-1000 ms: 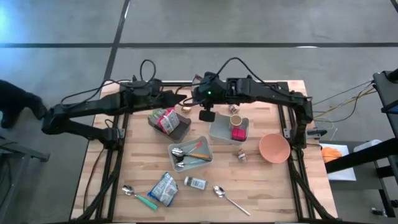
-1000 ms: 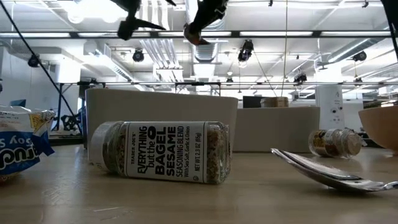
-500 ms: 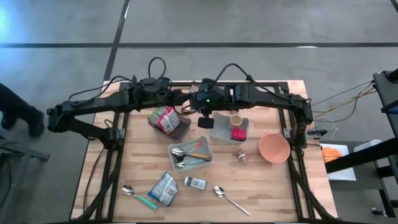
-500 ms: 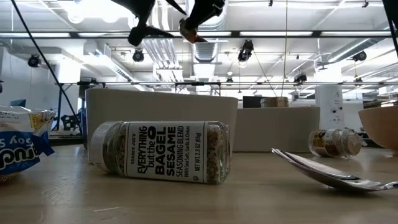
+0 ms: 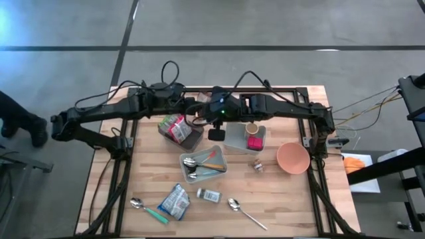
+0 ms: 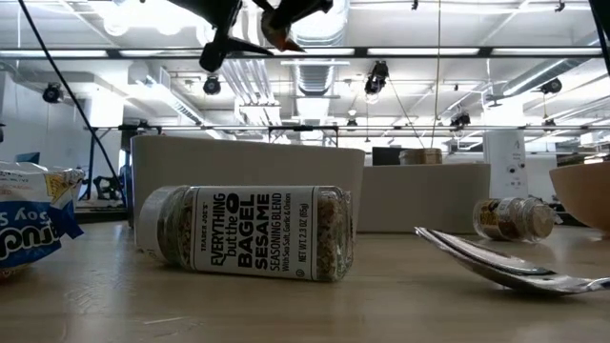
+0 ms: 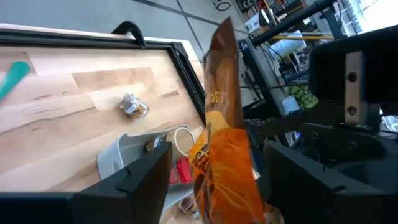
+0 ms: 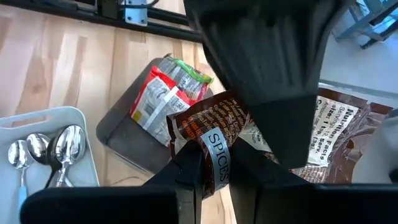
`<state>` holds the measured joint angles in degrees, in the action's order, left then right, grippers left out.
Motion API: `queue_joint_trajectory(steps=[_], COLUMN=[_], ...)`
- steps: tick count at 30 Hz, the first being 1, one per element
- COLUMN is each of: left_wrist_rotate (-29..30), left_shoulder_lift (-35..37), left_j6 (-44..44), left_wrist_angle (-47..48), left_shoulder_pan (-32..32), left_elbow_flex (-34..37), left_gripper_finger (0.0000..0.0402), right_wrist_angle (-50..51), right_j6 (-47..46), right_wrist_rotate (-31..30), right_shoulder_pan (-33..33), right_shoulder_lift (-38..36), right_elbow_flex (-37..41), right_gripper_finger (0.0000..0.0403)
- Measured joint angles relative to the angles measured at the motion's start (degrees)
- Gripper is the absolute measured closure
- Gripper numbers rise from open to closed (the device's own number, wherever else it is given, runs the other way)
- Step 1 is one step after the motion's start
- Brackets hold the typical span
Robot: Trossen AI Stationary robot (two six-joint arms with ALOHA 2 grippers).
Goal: Pick & Place Food Item
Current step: Put the orange seasoning pack into the top gray bin
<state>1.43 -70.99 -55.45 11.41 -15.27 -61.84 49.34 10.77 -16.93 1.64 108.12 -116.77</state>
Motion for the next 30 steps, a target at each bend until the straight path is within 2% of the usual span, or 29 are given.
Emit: queue_joint_trajectory(steps=[6, 15, 18, 21, 30], left_wrist_rotate=[-1.0, -2.7, -3.8, -4.4, -6.8], left_shoulder_lift=[0.0, 0.0, 0.0, 0.0, 0.1], left_j6=[0.9, 2.7, 3.2, 3.2, 4.3], left_wrist_angle=[-0.4, -2.0, -2.4, -2.4, -2.5], left_shoulder_pan=[-0.2, -0.3, -0.3, -0.3, -1.2], left_elbow_flex=[0.0, 0.0, 0.0, 0.0, -0.1], left_gripper_finger=[0.0225, 0.038, 0.0382, 0.0382, 0.0385], right_wrist_angle=[-0.7, -0.7, -0.7, -0.7, -0.2], right_j6=[0.5, -0.2, -0.2, -0.5, -4.5], right_wrist_rotate=[0.2, 0.2, 0.2, 0.3, 1.1], right_shoulder_pan=[-0.3, -0.3, -0.3, -0.3, -0.4], right_shoulder_lift=[0.0, 0.0, 0.0, 0.0, -0.6], right_elbow_flex=[0.0, 0.0, 0.0, 0.0, 0.0], right_gripper_finger=[0.036, 0.036, 0.0357, 0.0337, 0.019])
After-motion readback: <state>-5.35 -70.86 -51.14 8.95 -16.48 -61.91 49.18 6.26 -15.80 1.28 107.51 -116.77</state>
